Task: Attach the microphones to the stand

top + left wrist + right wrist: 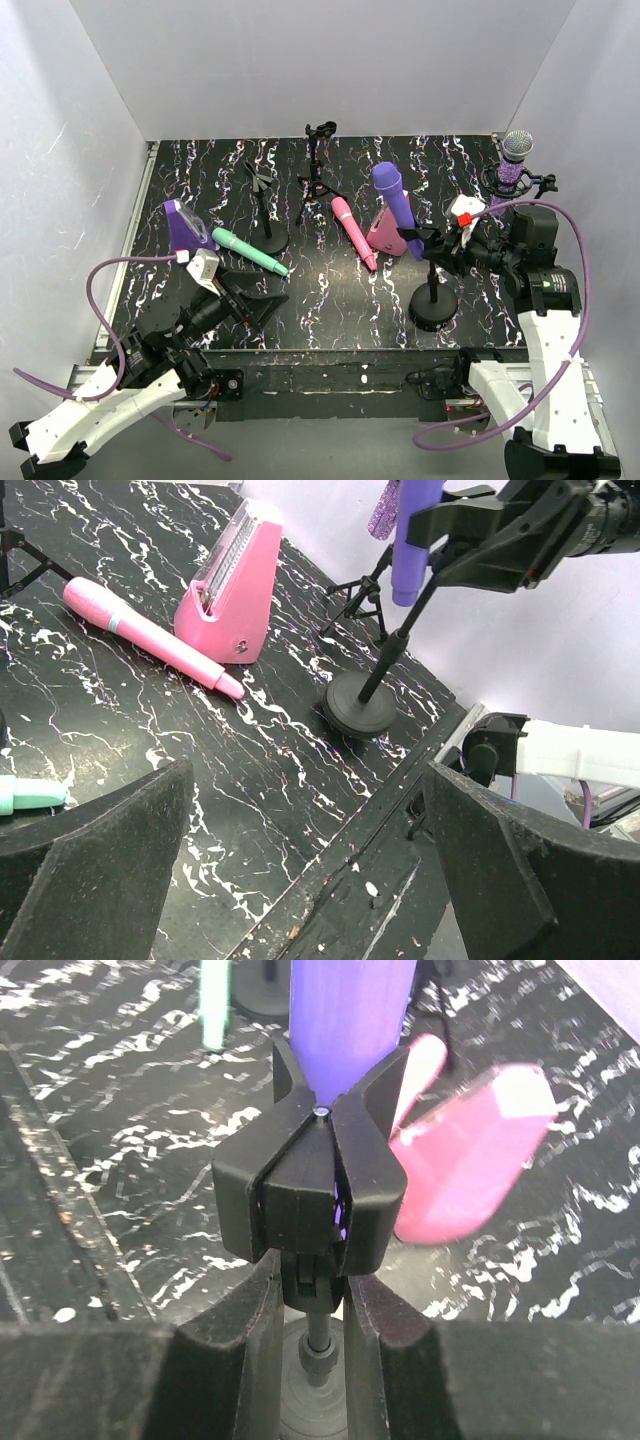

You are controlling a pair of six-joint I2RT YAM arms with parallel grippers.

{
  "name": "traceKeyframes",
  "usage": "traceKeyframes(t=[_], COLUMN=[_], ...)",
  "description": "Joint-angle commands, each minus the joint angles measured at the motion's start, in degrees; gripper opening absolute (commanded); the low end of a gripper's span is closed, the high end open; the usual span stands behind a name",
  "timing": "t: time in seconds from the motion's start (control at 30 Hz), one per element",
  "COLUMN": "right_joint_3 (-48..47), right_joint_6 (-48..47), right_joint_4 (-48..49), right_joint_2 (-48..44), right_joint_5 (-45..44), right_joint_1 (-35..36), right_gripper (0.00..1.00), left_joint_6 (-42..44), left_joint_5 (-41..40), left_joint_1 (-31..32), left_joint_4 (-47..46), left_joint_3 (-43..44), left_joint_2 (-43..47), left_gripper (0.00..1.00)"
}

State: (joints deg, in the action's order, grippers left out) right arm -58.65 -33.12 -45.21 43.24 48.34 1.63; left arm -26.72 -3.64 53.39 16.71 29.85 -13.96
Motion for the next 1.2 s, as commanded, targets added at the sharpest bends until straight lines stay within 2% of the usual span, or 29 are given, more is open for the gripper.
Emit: traceKeyframes(t=[0.0,0.27,0.7,0.97,1.17], right_joint_3=[-0.32,-0.58,-1.46,-2.87,-2.08], right_joint_6=[0.86,7.71,20.29,19.59,20.2], right_joint_4=[9.43,19.09,38.52,47.57,58.82], right_joint_2=[0.44,3.95,14.32,20.91,25.3], right_joint_5=[-6.84,-12.12,-11.16,-15.02,-16.35], right_joint_1=[-3.01,-5.58,-5.93,-4.71,-4.44], right_gripper=[0.01,0.01,0.02,0.02,0.02], left_joint_6=[0.97,0.7,1.23,0.97,1.14], left_joint_5=[0.39,-0.05,-0.14,-0.14,-0.4], left_joint_1=[0.14,0.14,0.14,0.14,0.14], left_joint_4=[0.08,0.96,1.84,2.98,3.24], left_joint_3=[1.97,0.39,-0.67,-0.05,0.83], left_joint_2=[0.94,4.55,6.75,6.4,5.17], left_gripper=[0.98,0.98,0.98,0.98,0.98])
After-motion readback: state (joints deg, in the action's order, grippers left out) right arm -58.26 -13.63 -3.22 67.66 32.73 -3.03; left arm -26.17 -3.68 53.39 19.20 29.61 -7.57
